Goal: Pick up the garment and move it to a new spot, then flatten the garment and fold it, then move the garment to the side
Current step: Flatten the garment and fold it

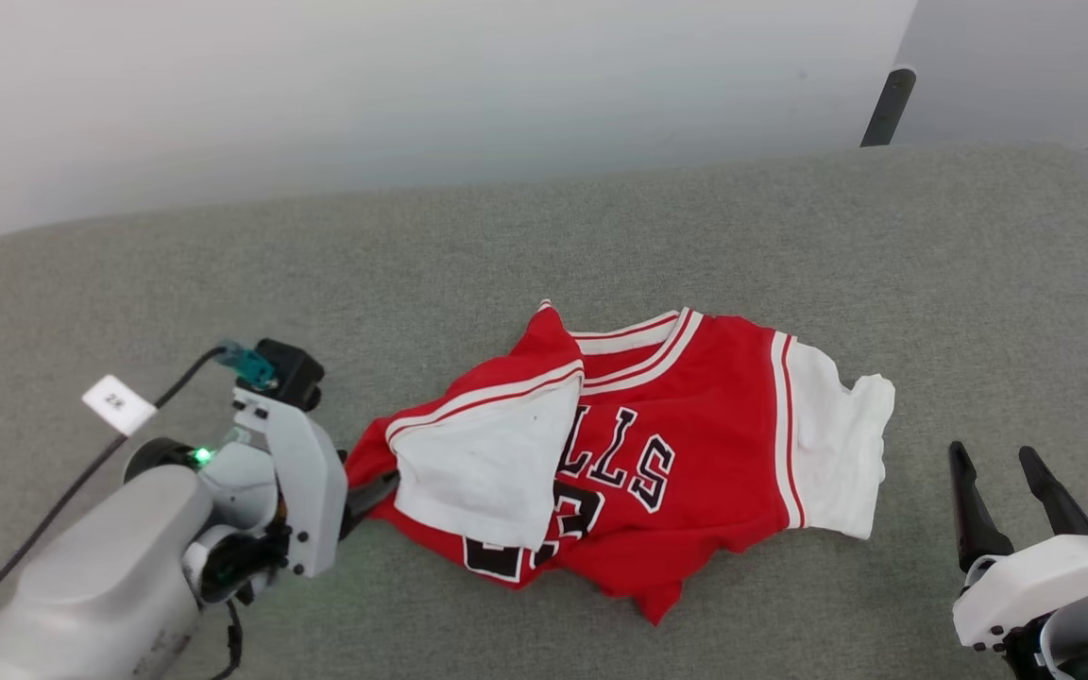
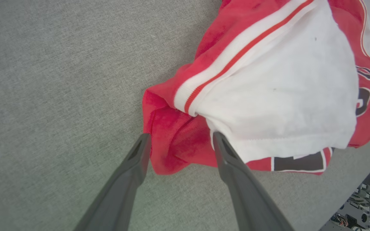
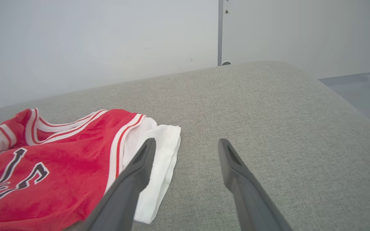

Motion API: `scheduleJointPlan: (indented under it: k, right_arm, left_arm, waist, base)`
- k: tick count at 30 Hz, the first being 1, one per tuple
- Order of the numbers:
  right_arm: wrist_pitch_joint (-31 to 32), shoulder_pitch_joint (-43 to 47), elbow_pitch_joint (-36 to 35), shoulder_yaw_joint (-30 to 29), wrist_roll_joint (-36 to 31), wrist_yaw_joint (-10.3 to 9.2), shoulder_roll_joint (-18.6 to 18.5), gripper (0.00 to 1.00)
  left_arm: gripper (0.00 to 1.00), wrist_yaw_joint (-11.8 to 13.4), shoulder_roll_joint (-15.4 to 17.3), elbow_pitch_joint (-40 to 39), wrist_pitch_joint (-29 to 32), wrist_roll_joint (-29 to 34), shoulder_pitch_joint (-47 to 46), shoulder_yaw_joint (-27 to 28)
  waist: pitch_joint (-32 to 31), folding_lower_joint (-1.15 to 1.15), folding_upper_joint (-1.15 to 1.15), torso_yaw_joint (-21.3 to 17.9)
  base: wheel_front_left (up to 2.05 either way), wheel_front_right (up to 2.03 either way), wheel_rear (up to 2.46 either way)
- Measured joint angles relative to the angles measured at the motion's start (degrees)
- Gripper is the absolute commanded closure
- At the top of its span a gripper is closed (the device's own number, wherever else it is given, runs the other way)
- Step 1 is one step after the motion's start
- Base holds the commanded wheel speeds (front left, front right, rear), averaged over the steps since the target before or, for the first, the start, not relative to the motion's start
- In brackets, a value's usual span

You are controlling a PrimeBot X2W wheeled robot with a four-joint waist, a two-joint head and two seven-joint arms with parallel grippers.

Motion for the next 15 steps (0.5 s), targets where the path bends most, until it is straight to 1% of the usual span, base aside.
scheduleJointPlan:
  k: [6, 15]
  right_arm:
    - [-0.5, 0.3, -0.6, 0.9, 0.2, 0.00, 0.0, 0.00]
    - [-1.7, 0.6, -0.9, 0.8, 0.5, 0.00, 0.1, 0.00]
  left_arm:
    - [0.00, 0.4, -0.5, -3.6, 2.4, -0.5, 0.0, -0.9]
    - [0.00, 1.7, 0.4, -4.6, 3.5, -0.4, 0.1, -1.4]
  waist:
    - [0.0, 0.00, 0.00, -0.7]
    - [0.9, 0.00, 0.00, -2.9]
  base:
    - [0.00, 0.00, 0.00]
    - [0.00, 0.00, 0.00]
